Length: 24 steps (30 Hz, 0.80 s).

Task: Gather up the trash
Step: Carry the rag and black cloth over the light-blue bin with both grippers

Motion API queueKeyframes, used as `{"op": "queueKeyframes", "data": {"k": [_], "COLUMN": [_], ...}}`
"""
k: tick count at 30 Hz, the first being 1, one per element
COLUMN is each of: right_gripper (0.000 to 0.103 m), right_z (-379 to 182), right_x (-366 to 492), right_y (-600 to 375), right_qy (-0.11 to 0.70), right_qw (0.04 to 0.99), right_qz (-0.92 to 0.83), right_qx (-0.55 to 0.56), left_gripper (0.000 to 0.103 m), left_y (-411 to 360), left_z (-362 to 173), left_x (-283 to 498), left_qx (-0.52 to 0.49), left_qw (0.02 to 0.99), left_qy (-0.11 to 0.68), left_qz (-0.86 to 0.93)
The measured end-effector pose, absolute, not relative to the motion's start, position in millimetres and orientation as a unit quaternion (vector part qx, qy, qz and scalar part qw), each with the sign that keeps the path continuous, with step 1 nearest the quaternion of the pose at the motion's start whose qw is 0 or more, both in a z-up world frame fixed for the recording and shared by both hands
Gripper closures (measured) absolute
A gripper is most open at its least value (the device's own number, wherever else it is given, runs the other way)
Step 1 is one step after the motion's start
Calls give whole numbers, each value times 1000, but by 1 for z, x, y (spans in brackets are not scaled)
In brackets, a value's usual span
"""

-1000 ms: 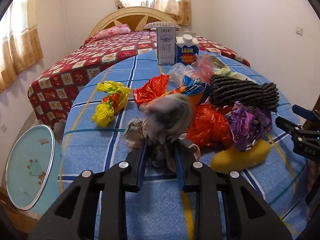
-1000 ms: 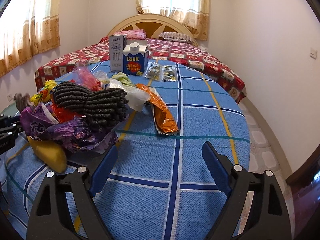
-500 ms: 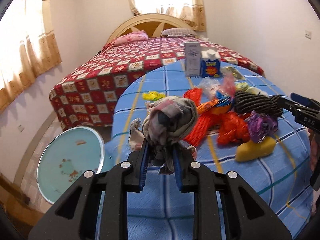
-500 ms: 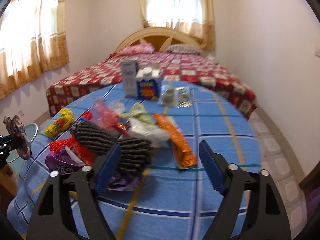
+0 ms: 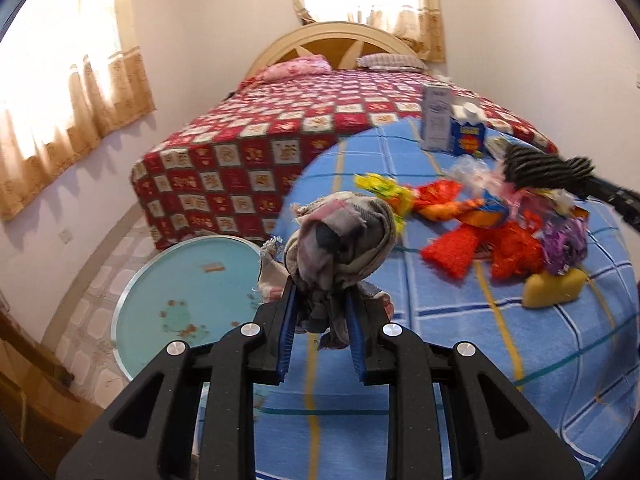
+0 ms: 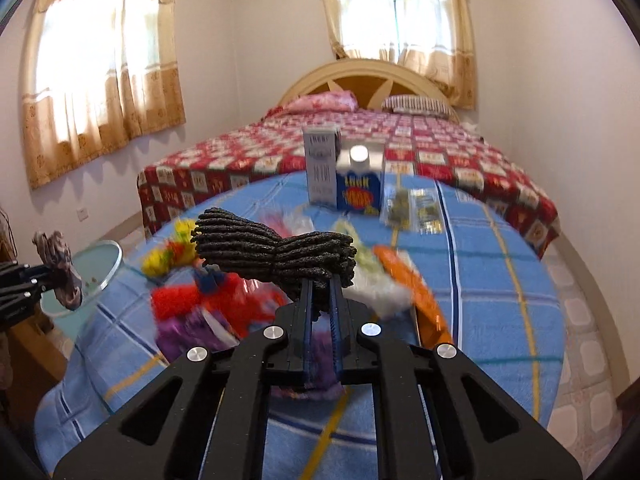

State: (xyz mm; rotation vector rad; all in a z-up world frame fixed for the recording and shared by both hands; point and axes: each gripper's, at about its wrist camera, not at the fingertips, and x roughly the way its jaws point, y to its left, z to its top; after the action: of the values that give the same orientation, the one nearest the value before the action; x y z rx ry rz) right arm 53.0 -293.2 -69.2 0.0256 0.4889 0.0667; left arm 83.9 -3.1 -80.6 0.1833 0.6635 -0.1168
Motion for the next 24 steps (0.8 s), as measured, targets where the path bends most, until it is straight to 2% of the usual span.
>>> {"op": "queueKeyframes", "data": {"k": [10, 24], "right_gripper": [94, 94], "right_z": [-46, -63], "right_x": [82, 148], "right_y": [-250, -134], "right_qy": [230, 270], "right_qw": [971, 947], "right_qz": [66, 160], "right_qx": [-7, -63], "left_gripper": [80, 79], "left_y": [48, 106], "left_z": [-73, -85], "left_x": [98, 107], "left_qx": [69, 64], "left_qw": [942, 931], "left_qy": [328, 348], "left_qz": [15, 92]}}
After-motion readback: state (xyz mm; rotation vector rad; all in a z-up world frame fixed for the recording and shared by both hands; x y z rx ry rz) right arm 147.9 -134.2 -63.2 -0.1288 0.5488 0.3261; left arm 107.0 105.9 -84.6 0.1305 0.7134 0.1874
